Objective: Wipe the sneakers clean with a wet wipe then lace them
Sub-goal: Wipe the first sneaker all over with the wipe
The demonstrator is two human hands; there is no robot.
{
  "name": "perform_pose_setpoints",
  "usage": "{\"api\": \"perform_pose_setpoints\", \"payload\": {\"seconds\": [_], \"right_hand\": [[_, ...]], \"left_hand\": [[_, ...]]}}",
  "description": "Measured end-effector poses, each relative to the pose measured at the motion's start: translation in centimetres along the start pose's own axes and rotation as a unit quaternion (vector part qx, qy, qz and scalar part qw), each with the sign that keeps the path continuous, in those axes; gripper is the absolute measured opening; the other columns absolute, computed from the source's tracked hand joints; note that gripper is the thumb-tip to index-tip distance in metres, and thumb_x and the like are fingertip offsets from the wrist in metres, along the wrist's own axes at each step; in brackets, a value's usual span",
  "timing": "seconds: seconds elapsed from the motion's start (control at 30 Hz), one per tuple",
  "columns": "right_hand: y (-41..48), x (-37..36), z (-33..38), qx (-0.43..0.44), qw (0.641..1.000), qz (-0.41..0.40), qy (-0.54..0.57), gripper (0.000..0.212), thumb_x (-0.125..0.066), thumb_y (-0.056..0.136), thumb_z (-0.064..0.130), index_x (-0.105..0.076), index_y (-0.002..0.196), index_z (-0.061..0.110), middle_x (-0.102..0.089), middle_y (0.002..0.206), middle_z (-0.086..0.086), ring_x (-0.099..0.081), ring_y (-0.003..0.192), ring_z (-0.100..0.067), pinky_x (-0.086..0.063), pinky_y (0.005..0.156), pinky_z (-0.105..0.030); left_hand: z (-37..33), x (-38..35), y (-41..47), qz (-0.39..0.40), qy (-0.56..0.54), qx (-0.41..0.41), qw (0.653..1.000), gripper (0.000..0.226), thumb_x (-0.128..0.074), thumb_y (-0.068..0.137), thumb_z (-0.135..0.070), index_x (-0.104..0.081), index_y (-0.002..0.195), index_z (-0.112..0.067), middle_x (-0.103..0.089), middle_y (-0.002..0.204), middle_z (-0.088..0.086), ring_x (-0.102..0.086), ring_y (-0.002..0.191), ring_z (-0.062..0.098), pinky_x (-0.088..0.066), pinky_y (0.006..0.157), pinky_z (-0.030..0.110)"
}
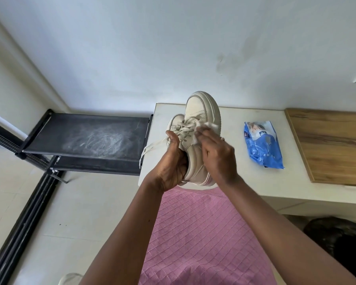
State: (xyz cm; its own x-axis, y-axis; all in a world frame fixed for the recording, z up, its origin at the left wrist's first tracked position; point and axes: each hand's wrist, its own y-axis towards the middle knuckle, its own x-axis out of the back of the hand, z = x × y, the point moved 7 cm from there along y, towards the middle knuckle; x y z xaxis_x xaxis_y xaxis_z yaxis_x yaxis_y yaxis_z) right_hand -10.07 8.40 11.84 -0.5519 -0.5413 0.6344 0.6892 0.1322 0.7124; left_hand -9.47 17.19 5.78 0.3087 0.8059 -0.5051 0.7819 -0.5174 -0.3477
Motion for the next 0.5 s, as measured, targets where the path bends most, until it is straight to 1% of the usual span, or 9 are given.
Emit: {"api": "perform_pose_setpoints", "payload": {"seconds": [0.03, 0.1, 0.13, 0.17, 0.23, 0.3, 0.37, 0.4, 0.5], "right_hand": [[-0.9, 0.1, 0.7, 0.0, 1.0, 0.0, 0.006, 0.02, -0.055, 0.087, 0.005, -0.071, 0.096, -0.002, -0.07, 0.104, -0.014, -0.066, 0.1, -0.022, -0.043, 0.091, -0.02], [-2.8, 0.1, 1.8, 0.018, 1.0, 0.01, 0.02, 0.021, -0.056, 0.086, 0.003, -0.07, 0.102, -0.003, -0.068, 0.109, -0.015, -0.065, 0.104, -0.023, -0.048, 0.091, -0.026], [-3.6, 0.0, 2.3, 0.039, 0.999, 0.021, 0.029, 0.022, -0.057, 0.085, 0.0, -0.068, 0.105, -0.003, -0.067, 0.112, -0.016, -0.064, 0.106, -0.023, -0.05, 0.091, -0.028], [-4.2, 0.0, 2.7, 0.068, 0.996, 0.035, 0.035, 0.025, -0.059, 0.084, -0.004, -0.067, 0.108, -0.003, -0.065, 0.114, -0.016, -0.062, 0.109, -0.023, -0.049, 0.093, -0.029], [-4.7, -0.1, 3.0, 0.131, 0.989, 0.063, 0.039, 0.027, -0.059, 0.085, -0.007, -0.065, 0.111, -0.003, -0.064, 0.117, -0.017, -0.059, 0.113, -0.023, -0.049, 0.096, -0.031], [-4.0, -0.1, 2.3, 0.158, 0.983, 0.083, 0.035, 0.024, -0.055, 0.089, -0.004, -0.065, 0.111, -0.004, -0.063, 0.118, -0.017, -0.058, 0.115, -0.024, -0.05, 0.095, -0.033], [-2.0, -0.3, 0.6, 0.134, 0.987, 0.085, 0.014, 0.023, -0.055, 0.089, -0.001, -0.066, 0.109, -0.003, -0.064, 0.117, -0.015, -0.06, 0.113, -0.024, -0.053, 0.091, -0.034], [-0.9, -0.4, -0.3, 0.116, 0.99, 0.08, -0.005, 0.024, -0.054, 0.088, -0.002, -0.067, 0.108, -0.003, -0.065, 0.116, -0.015, -0.061, 0.111, -0.025, -0.055, 0.087, -0.035], [1.8, -0.7, -2.2, 0.062, 0.995, 0.062, -0.041, 0.029, -0.047, 0.083, -0.005, -0.068, 0.103, -0.004, -0.067, 0.11, -0.017, -0.064, 0.106, -0.029, -0.058, 0.078, -0.039]], "left_hand": [[0.0, 0.1, 0.0, 0.0, -0.008, -0.002, 1.0, 0.09, -0.008, 0.08, -0.073, -0.044, 0.138, -0.014, -0.064, 0.118, 0.009, -0.065, 0.101, 0.015, -0.054, 0.084, 0.022], [-0.1, 0.3, 0.0, 0.016, -0.031, 0.003, 0.999, 0.09, -0.006, 0.082, -0.072, -0.051, 0.13, -0.011, -0.069, 0.091, 0.007, -0.068, 0.07, 0.01, -0.055, 0.057, 0.018], [-0.2, 0.3, 0.0, 0.019, -0.036, 0.009, 0.999, 0.092, -0.009, 0.08, -0.075, -0.058, 0.123, -0.01, -0.066, 0.082, 0.006, -0.064, 0.058, 0.01, -0.05, 0.046, 0.017], [-0.2, 0.5, 0.0, 0.022, -0.034, 0.012, 0.999, 0.094, -0.013, 0.076, -0.079, -0.063, 0.117, -0.011, -0.061, 0.082, 0.007, -0.061, 0.055, 0.01, -0.047, 0.042, 0.018], [-0.1, 0.8, 0.1, 0.019, -0.036, 0.009, 0.999, 0.096, -0.015, 0.074, -0.081, -0.066, 0.116, -0.012, -0.061, 0.094, 0.01, -0.061, 0.067, 0.013, -0.05, 0.048, 0.02], [0.1, 1.1, 0.0, 0.006, -0.036, 0.011, 0.999, 0.092, -0.009, 0.079, -0.077, -0.062, 0.119, -0.013, -0.068, 0.098, 0.006, -0.064, 0.078, 0.014, -0.054, 0.057, 0.019], [0.2, 1.0, -0.2, -0.003, -0.035, 0.005, 0.999, 0.083, -0.011, 0.082, -0.072, -0.057, 0.123, -0.017, -0.07, 0.106, 0.005, -0.068, 0.091, 0.013, -0.057, 0.073, 0.02], [0.2, 0.7, -0.4, -0.003, -0.031, -0.001, 1.0, 0.081, -0.015, 0.08, -0.071, -0.053, 0.127, -0.017, -0.069, 0.112, 0.005, -0.067, 0.098, 0.013, -0.055, 0.078, 0.021], [0.7, 0.0, -0.9, 0.004, 0.002, 0.007, 1.0, 0.086, -0.022, 0.072, -0.072, -0.046, 0.134, -0.017, -0.066, 0.119, 0.003, -0.064, 0.107, 0.014, -0.054, 0.081, 0.022]]}}
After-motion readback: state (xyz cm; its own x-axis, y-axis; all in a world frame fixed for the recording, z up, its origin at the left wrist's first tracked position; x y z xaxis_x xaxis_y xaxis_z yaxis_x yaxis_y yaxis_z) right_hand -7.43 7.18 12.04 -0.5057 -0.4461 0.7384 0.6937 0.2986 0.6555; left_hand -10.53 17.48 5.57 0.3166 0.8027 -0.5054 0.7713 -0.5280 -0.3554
